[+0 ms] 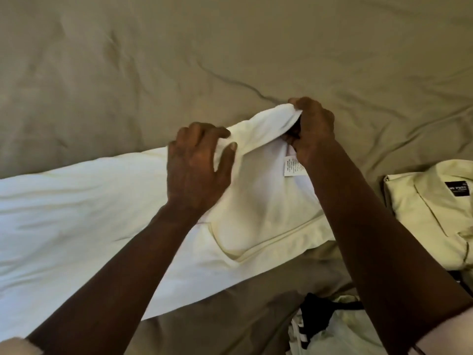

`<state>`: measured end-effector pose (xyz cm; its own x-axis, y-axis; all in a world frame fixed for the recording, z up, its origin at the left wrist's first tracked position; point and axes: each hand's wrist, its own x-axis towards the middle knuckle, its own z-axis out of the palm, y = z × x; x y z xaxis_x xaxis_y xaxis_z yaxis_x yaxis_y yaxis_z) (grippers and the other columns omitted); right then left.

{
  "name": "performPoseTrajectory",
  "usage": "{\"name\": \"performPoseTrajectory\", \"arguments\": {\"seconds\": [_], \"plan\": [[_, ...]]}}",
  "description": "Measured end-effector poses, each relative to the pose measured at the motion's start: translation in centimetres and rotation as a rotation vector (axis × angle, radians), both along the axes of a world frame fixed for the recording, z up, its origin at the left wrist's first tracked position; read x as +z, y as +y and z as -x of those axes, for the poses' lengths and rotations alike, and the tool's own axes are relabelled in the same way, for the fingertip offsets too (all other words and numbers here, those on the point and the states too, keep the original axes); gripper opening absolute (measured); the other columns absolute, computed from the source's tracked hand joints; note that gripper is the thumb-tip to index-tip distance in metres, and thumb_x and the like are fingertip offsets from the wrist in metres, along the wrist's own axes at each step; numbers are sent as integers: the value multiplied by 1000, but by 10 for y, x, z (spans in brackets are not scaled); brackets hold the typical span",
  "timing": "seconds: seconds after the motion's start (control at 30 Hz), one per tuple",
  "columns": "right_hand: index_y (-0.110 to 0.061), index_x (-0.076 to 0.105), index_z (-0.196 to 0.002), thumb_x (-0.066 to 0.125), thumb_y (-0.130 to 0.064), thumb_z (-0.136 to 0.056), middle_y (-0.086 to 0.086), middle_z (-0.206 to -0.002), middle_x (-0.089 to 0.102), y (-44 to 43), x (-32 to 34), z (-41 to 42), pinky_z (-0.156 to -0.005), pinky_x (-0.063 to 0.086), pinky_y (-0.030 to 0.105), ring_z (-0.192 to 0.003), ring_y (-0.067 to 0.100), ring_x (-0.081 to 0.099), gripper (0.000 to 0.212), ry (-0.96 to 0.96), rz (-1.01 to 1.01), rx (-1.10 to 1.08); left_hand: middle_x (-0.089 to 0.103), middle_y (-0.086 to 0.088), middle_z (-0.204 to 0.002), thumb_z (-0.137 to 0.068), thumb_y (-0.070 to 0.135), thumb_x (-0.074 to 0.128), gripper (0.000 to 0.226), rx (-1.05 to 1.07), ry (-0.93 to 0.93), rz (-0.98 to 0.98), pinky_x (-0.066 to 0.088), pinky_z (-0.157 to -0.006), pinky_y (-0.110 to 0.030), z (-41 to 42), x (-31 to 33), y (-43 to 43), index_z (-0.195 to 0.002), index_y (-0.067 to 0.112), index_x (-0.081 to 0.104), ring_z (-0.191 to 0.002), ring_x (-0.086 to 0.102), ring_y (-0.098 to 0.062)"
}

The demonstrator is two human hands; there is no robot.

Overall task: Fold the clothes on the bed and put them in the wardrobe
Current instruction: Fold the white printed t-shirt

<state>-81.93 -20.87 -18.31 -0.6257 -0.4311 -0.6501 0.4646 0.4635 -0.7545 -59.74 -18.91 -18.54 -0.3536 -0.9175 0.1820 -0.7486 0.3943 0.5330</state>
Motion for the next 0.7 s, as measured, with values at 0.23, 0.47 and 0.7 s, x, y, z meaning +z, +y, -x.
{"name": "performPoseTrajectory", "arguments": {"seconds": [0.23, 0.47, 0.7], "plan": [[-15, 66, -62, 73, -31, -79, -7, -58, 63, -4, -12, 8, -68, 53, 28, -60, 11, 61, 25, 616, -101, 198, 57, -7, -118, -97, 45, 60, 22, 127, -243, -210, 36, -94, -49, -15, -17, -47, -103, 24, 66, -114, 50, -34], [-28, 69, -91, 59, -49, -91, -16, -80, 67, -1, -20, 6, -85, 49, 29, -96, 14, 64, 24, 922, -51, 529, 55, -3, -119, -97, 56, 55, 30, 116, -248, -232, 35, -93, -49, -18, -25, -47, -107, 28, 61, -115, 49, -31], [-13, 74, -109, 40, -66, -99, 15, -109, 72, -16, -17, 26, -100, 37, 43, -116, 36, 57, 64, 1292, -497, 762, 52, 1, -121, -93, 64, 57, 34, 148, -200, -301, 34, -97, -50, -16, -31, -50, -104, 33, 61, -124, 45, -28]]}}
